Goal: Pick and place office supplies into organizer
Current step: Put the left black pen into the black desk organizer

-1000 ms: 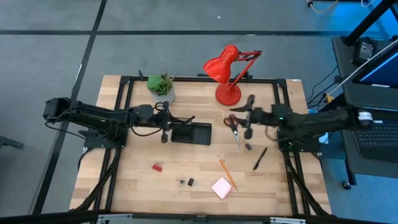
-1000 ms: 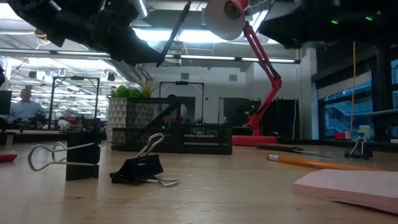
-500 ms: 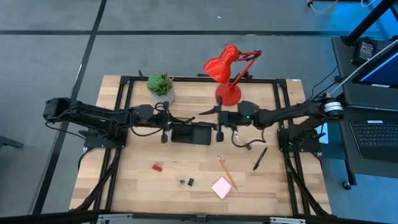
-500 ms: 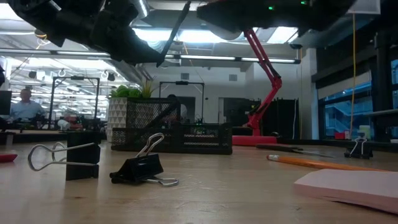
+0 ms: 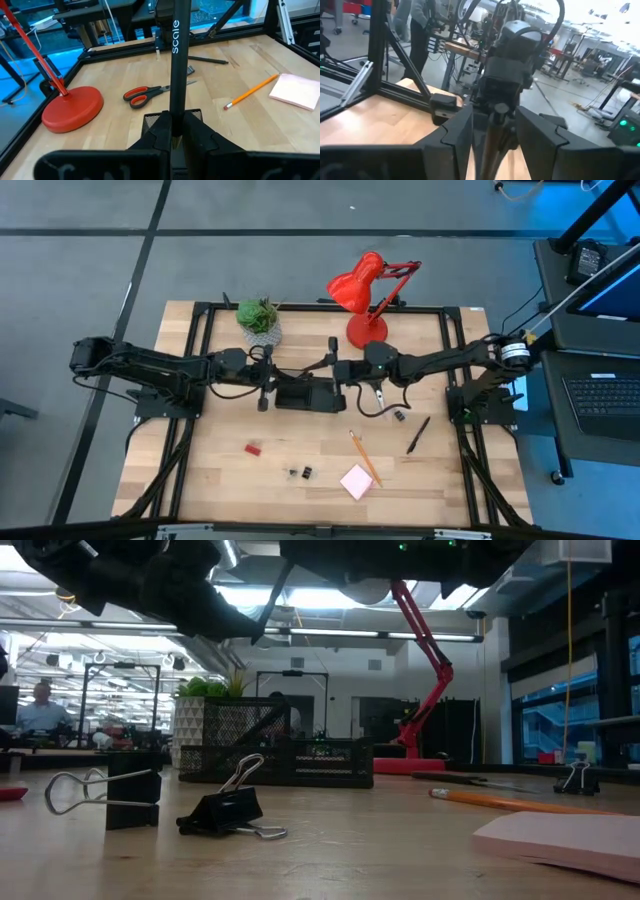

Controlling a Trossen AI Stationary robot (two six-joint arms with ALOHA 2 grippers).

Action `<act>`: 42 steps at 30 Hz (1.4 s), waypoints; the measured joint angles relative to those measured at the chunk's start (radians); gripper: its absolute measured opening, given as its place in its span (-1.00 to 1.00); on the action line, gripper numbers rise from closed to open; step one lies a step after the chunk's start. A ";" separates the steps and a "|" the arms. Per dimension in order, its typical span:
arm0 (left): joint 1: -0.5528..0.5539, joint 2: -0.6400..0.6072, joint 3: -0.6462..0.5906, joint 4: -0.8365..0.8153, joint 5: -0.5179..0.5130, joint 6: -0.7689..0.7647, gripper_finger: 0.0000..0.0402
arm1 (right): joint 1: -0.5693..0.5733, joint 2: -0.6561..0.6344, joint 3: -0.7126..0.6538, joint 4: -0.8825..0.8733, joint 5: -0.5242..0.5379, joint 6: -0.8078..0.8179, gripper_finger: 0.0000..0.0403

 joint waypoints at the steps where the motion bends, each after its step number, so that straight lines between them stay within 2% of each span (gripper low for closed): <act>1: 0.000 0.000 0.000 0.001 0.000 0.000 -0.91 | 0.000 0.000 0.000 -0.002 0.000 0.008 -0.27; 5: 0.000 0.000 0.000 0.001 0.000 0.009 -0.91 | 0.000 0.000 0.000 -0.009 -0.001 0.025 -0.36; 15: 0.000 0.000 -0.001 0.023 0.000 0.012 -0.87 | 0.000 0.000 0.000 -0.022 -0.001 0.022 -0.79; 23: 0.000 0.000 -0.002 0.025 -0.002 0.005 -0.73 | 0.000 0.000 0.000 -0.033 0.000 0.021 -0.77; 31: 0.000 -0.012 0.000 0.037 0.068 0.034 -0.39 | 0.000 0.001 -0.001 -0.063 0.000 0.022 -0.78; 36: 0.000 -0.070 0.000 0.032 0.068 0.060 -0.24 | 0.000 0.001 -0.001 -0.093 0.001 0.024 -0.78; 42: 0.000 -0.156 0.000 0.029 0.040 0.068 -0.18 | -0.001 0.001 -0.001 -0.096 0.001 0.024 -0.78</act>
